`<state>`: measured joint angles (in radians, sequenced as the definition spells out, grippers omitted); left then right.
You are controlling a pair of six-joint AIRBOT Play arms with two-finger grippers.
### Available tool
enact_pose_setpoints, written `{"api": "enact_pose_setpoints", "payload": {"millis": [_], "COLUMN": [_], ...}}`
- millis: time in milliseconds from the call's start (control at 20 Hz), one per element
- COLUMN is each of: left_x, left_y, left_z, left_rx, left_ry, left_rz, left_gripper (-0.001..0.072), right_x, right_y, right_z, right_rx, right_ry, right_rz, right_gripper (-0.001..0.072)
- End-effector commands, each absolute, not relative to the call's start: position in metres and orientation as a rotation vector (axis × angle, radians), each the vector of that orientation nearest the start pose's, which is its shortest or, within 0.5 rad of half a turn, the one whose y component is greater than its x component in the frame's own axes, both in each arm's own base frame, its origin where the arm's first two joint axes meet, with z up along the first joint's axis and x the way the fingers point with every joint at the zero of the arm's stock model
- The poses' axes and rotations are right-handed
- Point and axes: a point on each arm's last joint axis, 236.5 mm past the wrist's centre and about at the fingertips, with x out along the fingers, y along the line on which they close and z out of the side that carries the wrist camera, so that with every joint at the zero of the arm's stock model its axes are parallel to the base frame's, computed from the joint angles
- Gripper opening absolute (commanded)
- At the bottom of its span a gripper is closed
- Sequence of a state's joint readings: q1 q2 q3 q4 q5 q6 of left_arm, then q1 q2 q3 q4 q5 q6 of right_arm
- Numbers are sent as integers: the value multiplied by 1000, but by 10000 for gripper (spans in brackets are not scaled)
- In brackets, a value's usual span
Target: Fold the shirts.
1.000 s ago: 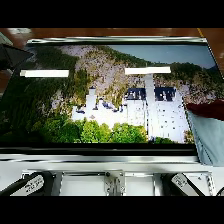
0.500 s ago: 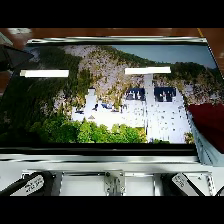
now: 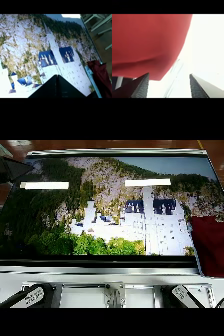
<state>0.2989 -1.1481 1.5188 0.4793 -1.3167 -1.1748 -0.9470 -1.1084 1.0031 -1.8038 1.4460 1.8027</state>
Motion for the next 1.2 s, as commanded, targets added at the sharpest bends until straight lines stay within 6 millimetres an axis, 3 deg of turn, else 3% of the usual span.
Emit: {"api": "enact_pose_setpoints", "payload": {"millis": [0,50,100,150,250,300,350,400,450,500,600,700,900,1150], "left_x": [408,415,420,425,427,424,416,406,394,385,368,361,375,395], "left_y": [-85,-86,-91,-96,-107,-112,-121,-130,-139,-143,-143,-141,-144,-149], "left_z": [303,306,301,283,223,194,167,144,120,101,69,59,61,66], "left_rx": [-537,-553,-523,-470,-314,-234,-144,-71,-23,0,45,51,57,42], "left_ry": [550,532,535,589,778,873,967,1058,1158,1246,1399,1462,1395,1306], "left_rz": [-650,-634,-618,-571,-442,-391,-375,-385,-396,-387,-381,-382,-390,-385], "left_gripper": [38,37,35,34,35,36,38,86,421,703,708,678,661,662], "right_x": [134,164,205,244,303,325,336,342,342,341,342,348,350,348], "right_y": [-282,-284,-277,-263,-211,-175,-142,-112,-91,-72,-43,-14,27,53], "right_z": [54,78,102,128,162,167,163,151,137,120,98,84,77,79], "right_rx": [599,629,659,651,585,533,506,468,433,406,361,318,246,248], "right_ry": [1334,1212,1073,949,824,834,878,956,1040,1129,1243,1293,1332,1335], "right_rz": [-1066,-998,-877,-748,-500,-364,-264,-186,-141,-111,-61,16,115,186], "right_gripper": [603,599,538,500,505,542,672,675,675,675,675,674,674,674]}}
